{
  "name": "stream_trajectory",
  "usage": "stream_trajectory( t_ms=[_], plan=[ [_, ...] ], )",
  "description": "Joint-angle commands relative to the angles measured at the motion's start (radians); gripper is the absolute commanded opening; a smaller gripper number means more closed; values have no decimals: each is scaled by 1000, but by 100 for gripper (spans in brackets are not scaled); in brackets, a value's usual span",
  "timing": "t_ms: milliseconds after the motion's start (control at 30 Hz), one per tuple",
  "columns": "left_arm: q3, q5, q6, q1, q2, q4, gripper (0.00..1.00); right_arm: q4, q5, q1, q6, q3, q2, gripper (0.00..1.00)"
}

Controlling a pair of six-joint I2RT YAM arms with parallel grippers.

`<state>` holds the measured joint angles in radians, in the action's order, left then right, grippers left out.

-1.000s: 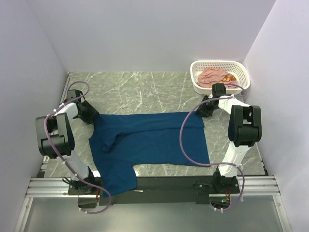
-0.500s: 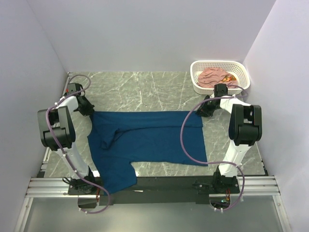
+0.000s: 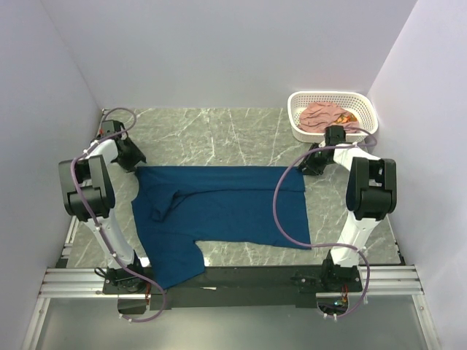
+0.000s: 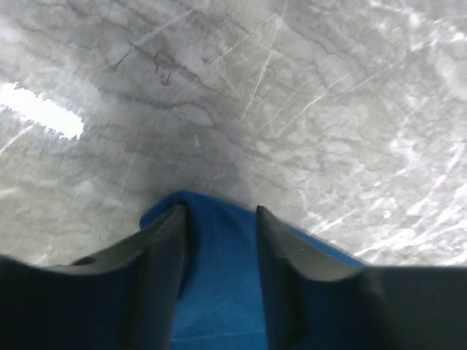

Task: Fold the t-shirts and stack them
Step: Fold the tshirt

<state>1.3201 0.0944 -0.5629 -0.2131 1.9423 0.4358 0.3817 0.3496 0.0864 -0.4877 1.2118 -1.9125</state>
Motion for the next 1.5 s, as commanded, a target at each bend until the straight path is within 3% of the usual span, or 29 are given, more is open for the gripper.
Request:
stream_trajectory(
  t_ms=[0, 233, 333, 467, 533, 567, 700, 767, 900, 1167, 1467],
  plan=[
    [31, -22, 6, -9, -132, 26, 59, 31, -66, -22, 31, 31, 84, 41],
    [5, -172, 8, 50, -344, 182, 89, 74, -133, -177, 49, -11, 254, 48],
    [-45, -211, 8, 115, -449, 218, 92, 89, -178, -247, 54, -50, 326, 50],
    [-153, -324, 18, 329, -584, 288, 83, 86, -205, -378, 49, -138, 450, 50],
    [-200, -347, 15, 418, -641, 317, 72, 79, -208, -434, 46, -191, 506, 50],
    [-215, -349, 6, 501, -664, 336, 70, 74, -207, -448, 49, -210, 523, 50],
    [-280, -338, -54, 673, -686, 363, 53, 46, -204, -470, 51, -319, 593, 49],
    [-308, -343, -74, 760, -662, 350, 49, 36, -210, -470, 57, -345, 624, 49],
    [-312, -396, -65, 820, -551, 334, 48, 34, -198, -470, 66, -386, 668, 49],
    [-309, -479, -14, 799, -369, 253, 44, 69, -189, -471, 86, -420, 744, 49],
    [-285, -591, -8, 773, -241, 280, 43, 83, -216, -470, 104, -465, 773, 49]
  ],
)
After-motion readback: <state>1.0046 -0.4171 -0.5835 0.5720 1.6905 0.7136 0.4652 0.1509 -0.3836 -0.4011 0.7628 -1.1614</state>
